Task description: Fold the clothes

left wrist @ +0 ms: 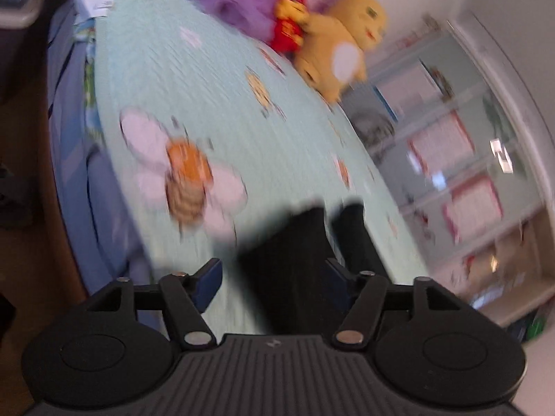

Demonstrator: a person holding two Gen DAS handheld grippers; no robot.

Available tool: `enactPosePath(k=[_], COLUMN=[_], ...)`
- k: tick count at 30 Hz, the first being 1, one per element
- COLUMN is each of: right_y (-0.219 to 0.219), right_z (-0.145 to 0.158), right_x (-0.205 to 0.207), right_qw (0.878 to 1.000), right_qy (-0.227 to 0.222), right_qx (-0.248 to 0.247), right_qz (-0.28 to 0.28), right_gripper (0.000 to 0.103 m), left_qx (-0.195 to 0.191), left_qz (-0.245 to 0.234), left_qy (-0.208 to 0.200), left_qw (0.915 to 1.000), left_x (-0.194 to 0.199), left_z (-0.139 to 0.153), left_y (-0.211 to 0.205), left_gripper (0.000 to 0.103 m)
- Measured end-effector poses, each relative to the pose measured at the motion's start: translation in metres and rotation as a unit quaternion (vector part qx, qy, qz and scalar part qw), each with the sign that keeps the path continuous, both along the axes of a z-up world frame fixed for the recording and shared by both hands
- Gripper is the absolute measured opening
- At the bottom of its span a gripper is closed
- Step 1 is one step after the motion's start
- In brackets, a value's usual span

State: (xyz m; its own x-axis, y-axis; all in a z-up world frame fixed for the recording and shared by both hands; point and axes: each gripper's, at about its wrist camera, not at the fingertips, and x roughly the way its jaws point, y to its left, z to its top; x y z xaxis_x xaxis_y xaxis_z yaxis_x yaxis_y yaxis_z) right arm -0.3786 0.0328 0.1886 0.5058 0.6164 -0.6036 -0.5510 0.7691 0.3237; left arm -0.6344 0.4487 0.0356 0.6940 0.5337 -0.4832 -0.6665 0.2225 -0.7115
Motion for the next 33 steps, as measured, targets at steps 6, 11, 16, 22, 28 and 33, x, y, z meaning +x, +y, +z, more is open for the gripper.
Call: enactPosePath(k=[6,11,16,22,28,33], right_y=[-0.083,-0.146,-0.167,-0.149,-0.155,-0.161], right_z=[-0.006,-0.019,-0.044,-0.053,-0.036,-0.04], right_x=[0.026,0.053,0.079,0.103,0.101,0.105], right_qw=[0.979,0.928,0.89,0.908,0.929,0.939], right_qy=[0.055,0.104,0.139,0.122,0.106,0.097], right_qx=[0.077,0.172,0.265,0.232,0.181,0.126], right_qz=[-0.178,-0.313,-0.345,-0.326,-0.306,-0.305], right_gripper=[0.062,0.062,0.064,0.048,0.025,0.018], left_qx=[0.0,-0.022,-0.02,-0.022,0.01,-0.01], left_qz=[-0.034,-0.006,-0.004,-0.001,0.004,0.013], left_qy=[0.026,0.001,-0.023,-0.018,-0.004,0.034], left_qw=[0.9991,0.9997,0.9995,0.9996,0.9999,0.9993], left_x=[0.051,0.059,0.062,0.071,0.062,0.054], left_z=[-0.03,-0.035,-0.036,-0.027,-0.003,-0.018], left_y=[-0.012,0.003,0.012,0.035,0.028,0.037], left_gripper=[0.072,0.072,0.065,0.012,0.008,0.007])
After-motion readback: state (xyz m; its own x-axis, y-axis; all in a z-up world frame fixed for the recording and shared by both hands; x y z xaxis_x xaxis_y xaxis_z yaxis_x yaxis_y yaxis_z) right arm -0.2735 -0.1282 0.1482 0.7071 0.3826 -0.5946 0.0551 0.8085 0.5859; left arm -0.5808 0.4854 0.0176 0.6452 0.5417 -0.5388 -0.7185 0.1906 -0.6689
